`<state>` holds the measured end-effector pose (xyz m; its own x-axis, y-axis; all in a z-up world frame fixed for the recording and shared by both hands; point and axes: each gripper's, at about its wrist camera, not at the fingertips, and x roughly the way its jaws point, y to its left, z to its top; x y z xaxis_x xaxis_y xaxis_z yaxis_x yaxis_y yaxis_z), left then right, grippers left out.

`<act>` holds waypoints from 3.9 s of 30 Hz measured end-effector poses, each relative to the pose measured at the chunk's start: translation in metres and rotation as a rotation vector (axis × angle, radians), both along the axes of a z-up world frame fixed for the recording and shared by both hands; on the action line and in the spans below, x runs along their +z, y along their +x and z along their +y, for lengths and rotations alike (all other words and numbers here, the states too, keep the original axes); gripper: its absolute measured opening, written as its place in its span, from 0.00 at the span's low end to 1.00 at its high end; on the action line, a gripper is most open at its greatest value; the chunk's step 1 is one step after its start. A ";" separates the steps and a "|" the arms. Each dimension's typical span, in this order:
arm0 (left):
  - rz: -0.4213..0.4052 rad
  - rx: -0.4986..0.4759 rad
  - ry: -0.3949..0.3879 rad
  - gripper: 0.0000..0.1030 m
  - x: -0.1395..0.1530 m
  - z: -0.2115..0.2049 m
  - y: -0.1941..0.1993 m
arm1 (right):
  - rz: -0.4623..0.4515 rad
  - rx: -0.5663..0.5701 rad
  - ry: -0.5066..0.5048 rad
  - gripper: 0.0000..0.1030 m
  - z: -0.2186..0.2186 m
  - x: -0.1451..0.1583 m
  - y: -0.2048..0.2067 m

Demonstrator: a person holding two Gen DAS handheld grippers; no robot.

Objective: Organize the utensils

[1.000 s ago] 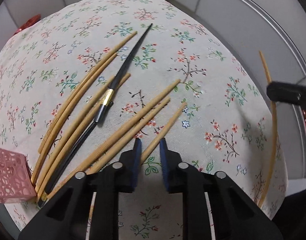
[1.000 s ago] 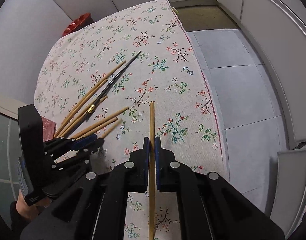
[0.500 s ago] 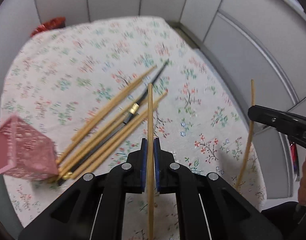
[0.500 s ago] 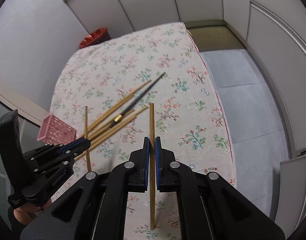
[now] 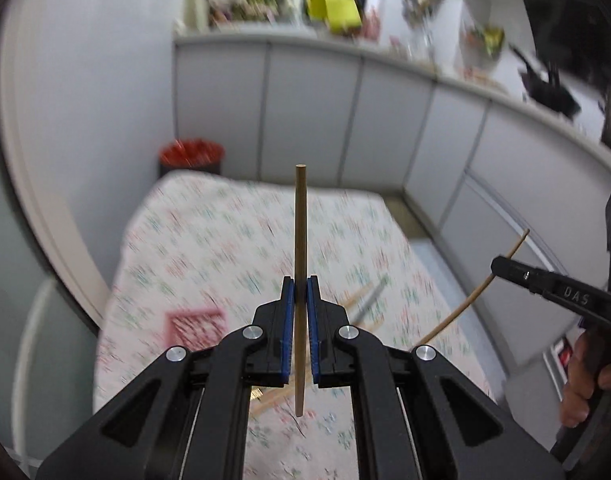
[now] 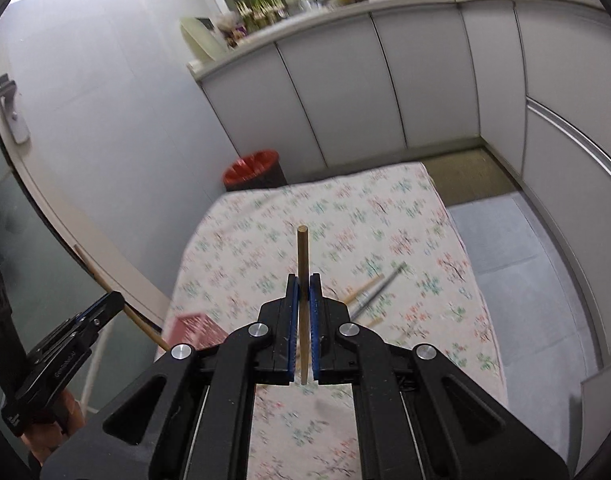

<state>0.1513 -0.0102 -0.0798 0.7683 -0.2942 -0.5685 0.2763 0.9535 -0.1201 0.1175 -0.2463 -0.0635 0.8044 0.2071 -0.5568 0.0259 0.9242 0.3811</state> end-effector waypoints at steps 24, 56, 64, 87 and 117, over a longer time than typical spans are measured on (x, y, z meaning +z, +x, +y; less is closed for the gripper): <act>-0.090 0.227 0.025 0.07 -0.045 0.085 0.056 | -0.029 0.211 -0.073 0.04 0.152 0.000 0.076; 0.238 0.187 -0.016 0.31 -0.091 0.094 0.078 | 0.084 0.235 -0.054 0.38 0.150 -0.036 0.092; 0.269 0.174 -0.027 0.33 -0.084 0.095 0.062 | 0.133 0.221 -0.130 0.51 0.121 -0.048 0.067; 0.391 -0.045 0.108 0.24 -0.165 0.045 0.029 | 0.259 0.106 -0.220 0.77 0.050 -0.093 0.042; 0.468 0.051 0.067 0.23 -0.205 0.050 0.082 | 0.326 0.131 -0.282 0.78 0.060 -0.116 0.047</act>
<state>0.2337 0.0396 -0.2847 0.4375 -0.2141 -0.8734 0.1600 0.9743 -0.1587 0.1645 -0.1867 -0.1791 0.5544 0.0995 -0.8262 -0.0215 0.9942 0.1053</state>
